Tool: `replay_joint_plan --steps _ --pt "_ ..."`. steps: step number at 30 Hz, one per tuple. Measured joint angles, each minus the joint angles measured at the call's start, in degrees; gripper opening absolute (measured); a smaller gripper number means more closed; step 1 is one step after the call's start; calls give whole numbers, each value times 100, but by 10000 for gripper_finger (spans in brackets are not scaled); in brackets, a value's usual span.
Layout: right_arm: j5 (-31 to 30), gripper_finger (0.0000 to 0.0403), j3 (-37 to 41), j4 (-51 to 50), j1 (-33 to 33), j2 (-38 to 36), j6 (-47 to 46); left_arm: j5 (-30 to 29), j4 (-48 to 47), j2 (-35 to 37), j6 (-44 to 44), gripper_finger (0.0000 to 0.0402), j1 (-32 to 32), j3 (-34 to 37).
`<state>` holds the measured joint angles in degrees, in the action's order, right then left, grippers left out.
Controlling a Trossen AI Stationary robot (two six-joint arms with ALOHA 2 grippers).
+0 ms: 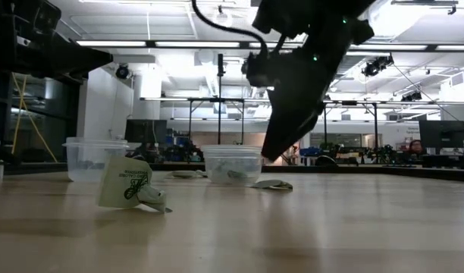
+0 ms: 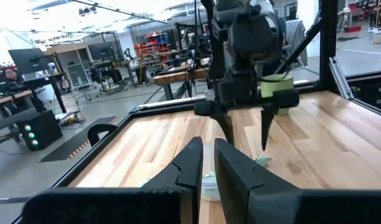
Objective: Pick and place Stevia / Truvia into bins
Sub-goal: Put the white stevia packet into the right transparent container
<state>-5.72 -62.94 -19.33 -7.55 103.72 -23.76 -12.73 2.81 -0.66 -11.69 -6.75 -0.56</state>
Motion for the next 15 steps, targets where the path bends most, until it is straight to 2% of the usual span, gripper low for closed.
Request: replay_joint_plan --steps 11,15 --pt "235 257 0 96 -28 520 -191 0 0 -1 -1 79 -1 0" --pt "306 232 0 75 -28 525 -22 0 -1 0 0 79 1 -2"
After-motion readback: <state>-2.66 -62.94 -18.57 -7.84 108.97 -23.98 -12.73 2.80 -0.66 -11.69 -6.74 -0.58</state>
